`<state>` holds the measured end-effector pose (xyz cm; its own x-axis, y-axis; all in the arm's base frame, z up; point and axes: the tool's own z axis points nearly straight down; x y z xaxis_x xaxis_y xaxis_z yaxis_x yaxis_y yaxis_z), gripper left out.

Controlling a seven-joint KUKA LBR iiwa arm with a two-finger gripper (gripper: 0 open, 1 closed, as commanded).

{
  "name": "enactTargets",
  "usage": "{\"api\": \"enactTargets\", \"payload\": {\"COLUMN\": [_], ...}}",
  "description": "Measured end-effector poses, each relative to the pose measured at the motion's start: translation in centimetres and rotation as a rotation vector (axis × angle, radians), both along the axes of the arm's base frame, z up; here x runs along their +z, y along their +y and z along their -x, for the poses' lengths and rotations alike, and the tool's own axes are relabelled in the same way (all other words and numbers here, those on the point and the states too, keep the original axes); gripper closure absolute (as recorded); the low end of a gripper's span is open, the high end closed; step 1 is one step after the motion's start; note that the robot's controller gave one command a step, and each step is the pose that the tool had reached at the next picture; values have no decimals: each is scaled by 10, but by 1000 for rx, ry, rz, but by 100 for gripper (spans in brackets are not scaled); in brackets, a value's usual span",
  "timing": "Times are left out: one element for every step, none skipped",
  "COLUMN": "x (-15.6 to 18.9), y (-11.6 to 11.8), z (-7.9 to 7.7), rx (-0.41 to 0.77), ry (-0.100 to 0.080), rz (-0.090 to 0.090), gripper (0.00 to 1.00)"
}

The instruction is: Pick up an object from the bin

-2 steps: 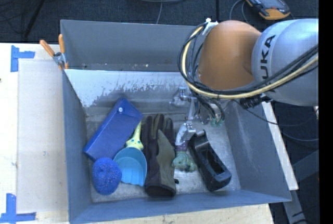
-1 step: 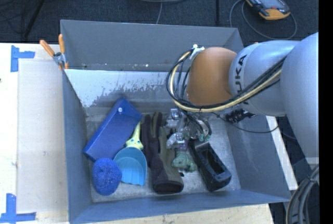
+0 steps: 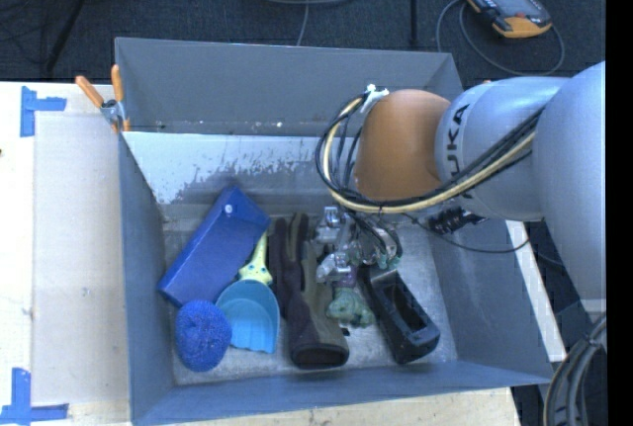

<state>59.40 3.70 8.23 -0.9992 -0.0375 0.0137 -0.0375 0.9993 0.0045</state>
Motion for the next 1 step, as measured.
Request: {"api": "enactTargets", "payload": {"x": [39], "y": [-6], "z": [16], "rx": [13], "ry": [-9], "rz": [3], "gripper": [100]}}
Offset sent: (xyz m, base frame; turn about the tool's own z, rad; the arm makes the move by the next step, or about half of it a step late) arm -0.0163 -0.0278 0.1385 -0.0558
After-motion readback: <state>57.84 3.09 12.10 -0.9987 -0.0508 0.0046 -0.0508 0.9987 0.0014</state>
